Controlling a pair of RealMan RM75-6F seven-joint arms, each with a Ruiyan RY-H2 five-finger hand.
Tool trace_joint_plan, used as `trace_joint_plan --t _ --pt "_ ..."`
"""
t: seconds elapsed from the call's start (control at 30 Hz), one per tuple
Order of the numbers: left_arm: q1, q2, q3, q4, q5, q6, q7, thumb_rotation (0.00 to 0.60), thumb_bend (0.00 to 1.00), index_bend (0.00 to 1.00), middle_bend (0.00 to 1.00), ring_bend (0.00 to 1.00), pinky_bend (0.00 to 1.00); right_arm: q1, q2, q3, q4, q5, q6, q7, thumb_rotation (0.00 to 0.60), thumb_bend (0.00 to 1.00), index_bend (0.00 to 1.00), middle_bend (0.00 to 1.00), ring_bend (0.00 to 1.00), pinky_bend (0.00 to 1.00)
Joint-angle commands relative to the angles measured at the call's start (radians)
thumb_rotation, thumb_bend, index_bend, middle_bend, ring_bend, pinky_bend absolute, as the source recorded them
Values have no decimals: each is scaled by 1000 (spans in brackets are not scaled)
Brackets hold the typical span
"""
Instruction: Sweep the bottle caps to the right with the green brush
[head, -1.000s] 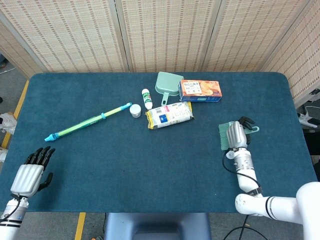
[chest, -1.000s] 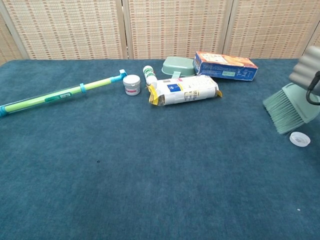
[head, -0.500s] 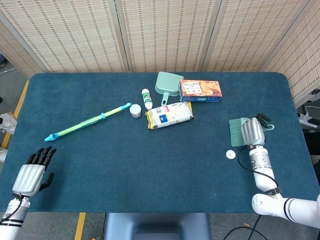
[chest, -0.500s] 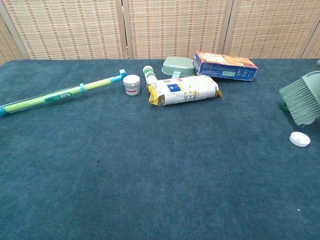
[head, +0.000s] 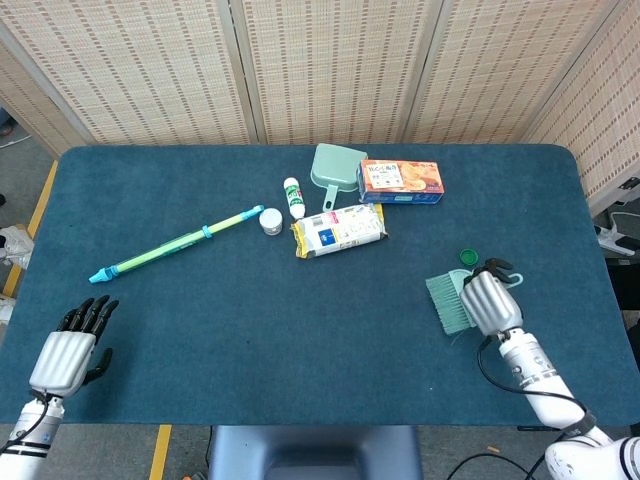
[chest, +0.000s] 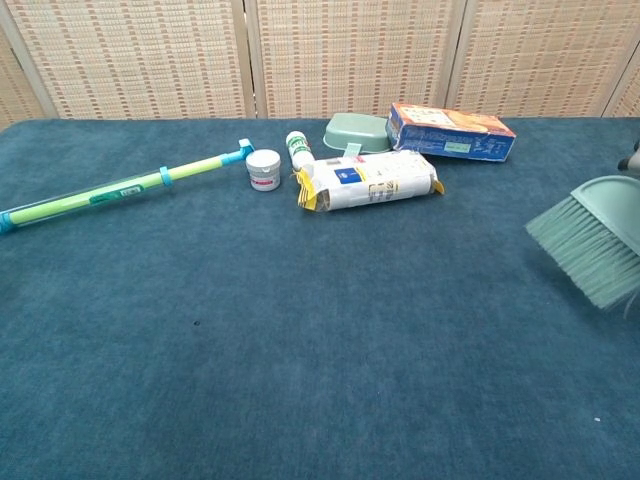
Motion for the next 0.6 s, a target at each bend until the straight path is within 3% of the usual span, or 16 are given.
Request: trace_joint_plan --t 0.03,0.6 --pt "-2 -2 -1 2 -3 -4 3 600 451 0 1 15 160 -13 -30 -10 31 -2 -27 -42 600 424 934 834 586 480" --pt "1 3 -1 0 -5 0 -1 600 451 0 1 16 161 -44 -70 25 216 102 -51 -153 600 424 936 834 586 480"
